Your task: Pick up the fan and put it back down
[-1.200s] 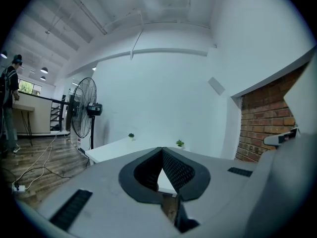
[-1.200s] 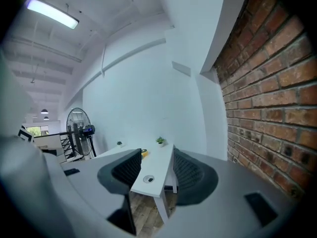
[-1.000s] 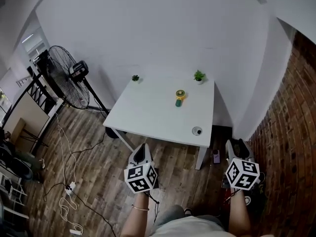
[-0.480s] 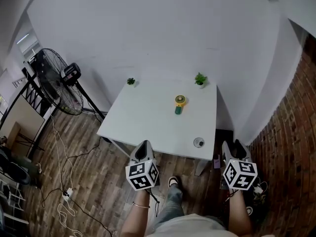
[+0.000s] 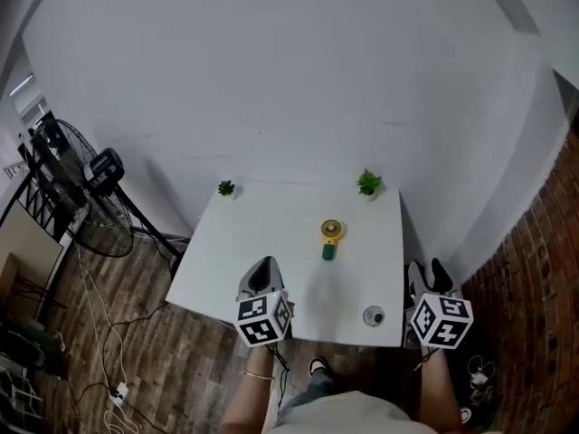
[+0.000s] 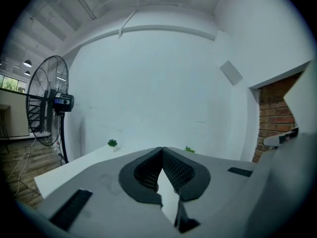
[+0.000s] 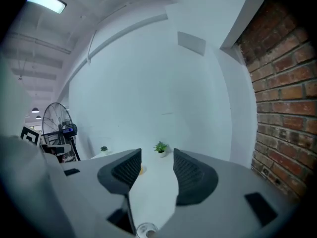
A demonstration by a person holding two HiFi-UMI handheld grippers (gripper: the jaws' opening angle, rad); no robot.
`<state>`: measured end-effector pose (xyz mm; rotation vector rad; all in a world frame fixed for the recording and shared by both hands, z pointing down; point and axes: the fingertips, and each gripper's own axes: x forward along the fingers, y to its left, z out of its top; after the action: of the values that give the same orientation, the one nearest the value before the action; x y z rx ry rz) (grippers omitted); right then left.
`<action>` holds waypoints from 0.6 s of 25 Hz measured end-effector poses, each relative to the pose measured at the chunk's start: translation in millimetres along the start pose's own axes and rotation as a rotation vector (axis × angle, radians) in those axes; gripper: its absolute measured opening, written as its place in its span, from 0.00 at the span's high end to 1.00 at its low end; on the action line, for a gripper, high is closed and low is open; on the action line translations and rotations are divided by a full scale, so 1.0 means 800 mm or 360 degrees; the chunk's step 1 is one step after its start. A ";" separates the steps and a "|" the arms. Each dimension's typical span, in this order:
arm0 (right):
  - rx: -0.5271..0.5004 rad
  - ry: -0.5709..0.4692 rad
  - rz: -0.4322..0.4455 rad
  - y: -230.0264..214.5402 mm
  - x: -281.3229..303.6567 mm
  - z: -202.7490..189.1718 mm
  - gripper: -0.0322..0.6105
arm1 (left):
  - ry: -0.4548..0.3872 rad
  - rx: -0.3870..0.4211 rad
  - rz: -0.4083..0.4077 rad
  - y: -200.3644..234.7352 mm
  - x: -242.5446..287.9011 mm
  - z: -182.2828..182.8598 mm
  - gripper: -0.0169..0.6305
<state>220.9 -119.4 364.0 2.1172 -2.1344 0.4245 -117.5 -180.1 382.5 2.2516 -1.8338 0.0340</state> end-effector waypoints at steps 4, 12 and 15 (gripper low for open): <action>-0.0003 0.0016 -0.0034 0.012 0.049 0.012 0.63 | 0.0004 0.0008 -0.0027 0.024 0.061 0.017 0.96; 0.0017 0.0129 -0.0073 0.023 0.122 0.000 0.63 | 0.0112 -0.0006 -0.0016 0.062 0.136 0.003 0.96; 0.0018 0.0162 -0.0056 0.020 0.142 -0.006 0.63 | 0.0138 0.0010 0.0010 0.067 0.141 -0.006 0.96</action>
<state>201.5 -227.7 396.8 2.0878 -2.0416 0.5299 -144.4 -297.9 415.3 2.2119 -1.7986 0.1364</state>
